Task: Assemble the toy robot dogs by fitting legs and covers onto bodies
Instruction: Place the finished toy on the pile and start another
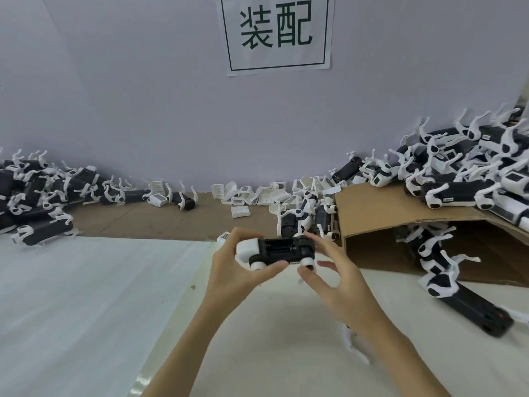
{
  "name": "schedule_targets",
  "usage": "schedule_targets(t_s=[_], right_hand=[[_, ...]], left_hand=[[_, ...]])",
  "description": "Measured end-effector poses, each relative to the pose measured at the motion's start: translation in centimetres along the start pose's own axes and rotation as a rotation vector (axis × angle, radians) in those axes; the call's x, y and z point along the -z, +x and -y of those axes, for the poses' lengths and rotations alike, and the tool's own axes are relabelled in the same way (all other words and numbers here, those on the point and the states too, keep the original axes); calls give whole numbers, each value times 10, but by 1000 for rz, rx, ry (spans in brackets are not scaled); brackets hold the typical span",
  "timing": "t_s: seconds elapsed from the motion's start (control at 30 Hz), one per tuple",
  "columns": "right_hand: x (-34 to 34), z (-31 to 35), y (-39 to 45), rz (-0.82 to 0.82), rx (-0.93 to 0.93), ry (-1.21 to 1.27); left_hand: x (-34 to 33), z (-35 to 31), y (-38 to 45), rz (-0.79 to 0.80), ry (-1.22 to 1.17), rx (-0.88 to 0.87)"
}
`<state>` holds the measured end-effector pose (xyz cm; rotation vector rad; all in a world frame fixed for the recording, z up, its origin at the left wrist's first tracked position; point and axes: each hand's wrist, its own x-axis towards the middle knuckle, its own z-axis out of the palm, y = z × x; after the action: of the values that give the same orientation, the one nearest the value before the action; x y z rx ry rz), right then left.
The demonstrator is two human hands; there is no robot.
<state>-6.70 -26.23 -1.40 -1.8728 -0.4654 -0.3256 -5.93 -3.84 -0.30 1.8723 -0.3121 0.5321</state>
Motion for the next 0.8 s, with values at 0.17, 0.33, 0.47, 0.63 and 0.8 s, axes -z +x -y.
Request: schedule_targets(t_s=[0.17, 0.33, 0.47, 0.63, 0.8], right_hand=[[-11, 6, 2, -69, -195, 306], [-10, 10, 1, 14, -513, 255], [-10, 13, 0, 68, -641, 319], [-13, 11, -1, 84, -634, 326], [-21, 13, -6, 37, -327, 222]], left_hand=[[-2, 4, 5, 134, -262, 301], [-1, 4, 9, 338, -421, 547], [-1, 11, 10, 302, -493, 786], [5, 15, 11, 389, -445, 680], [6, 17, 11, 207, -298, 611]])
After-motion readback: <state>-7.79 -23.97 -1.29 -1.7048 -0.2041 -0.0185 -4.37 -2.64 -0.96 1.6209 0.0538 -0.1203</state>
